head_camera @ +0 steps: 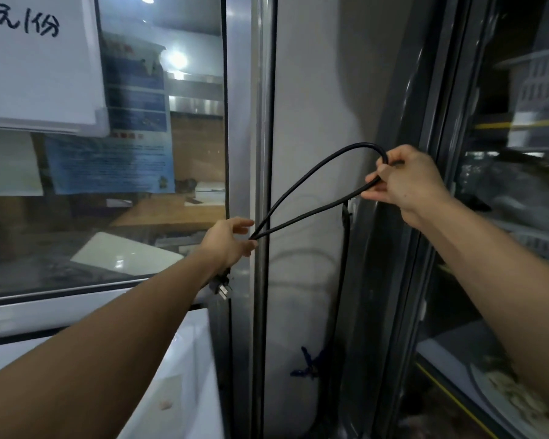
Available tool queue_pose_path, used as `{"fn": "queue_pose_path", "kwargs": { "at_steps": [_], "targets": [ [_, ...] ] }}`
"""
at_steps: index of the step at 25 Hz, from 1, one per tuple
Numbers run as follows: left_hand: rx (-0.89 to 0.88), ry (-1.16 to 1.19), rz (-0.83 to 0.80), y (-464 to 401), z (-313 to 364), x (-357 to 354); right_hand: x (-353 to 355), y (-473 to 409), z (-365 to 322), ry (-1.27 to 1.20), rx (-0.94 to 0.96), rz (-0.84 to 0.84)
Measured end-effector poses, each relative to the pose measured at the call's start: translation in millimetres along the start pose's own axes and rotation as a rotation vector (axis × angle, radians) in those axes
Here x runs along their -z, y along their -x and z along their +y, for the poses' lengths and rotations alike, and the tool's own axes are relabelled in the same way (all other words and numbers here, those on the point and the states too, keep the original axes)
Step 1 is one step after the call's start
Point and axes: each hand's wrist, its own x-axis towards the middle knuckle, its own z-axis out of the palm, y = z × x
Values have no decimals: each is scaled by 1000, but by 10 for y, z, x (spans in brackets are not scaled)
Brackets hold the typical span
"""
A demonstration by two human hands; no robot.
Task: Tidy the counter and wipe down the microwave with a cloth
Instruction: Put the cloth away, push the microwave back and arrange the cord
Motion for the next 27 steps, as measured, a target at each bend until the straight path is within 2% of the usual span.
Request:
{"fn": "queue_pose_path", "kwargs": {
  "at_steps": [3,11,12,14,17,19,20,22,27],
  "targets": [
    [0,14,-110,-121,-31,-41,52,69,33,18,-2,24],
    [-126,-115,-120,-239,-186,22,86,390,298,46,-167,147],
    [-145,-122,-121,-242,-194,28,96,435,351,132,-171,161],
    [-192,-137,-149,-250,-220,32,114,510,431,501,-110,156],
    [-242,-166,-205,-251,-251,19,-18,605,512,1048,59,-33],
    [-259,-181,-224,-251,-244,1,-268,602,540,1257,189,-163],
    [-269,-192,-232,-250,-235,-13,-411,577,559,1265,233,-229],
    [-283,-213,-248,-266,-231,-39,-704,528,590,1118,279,-336],
    [-247,-319,-253,-383,-452,-31,-888,358,940,714,229,-325]
  ]
}}
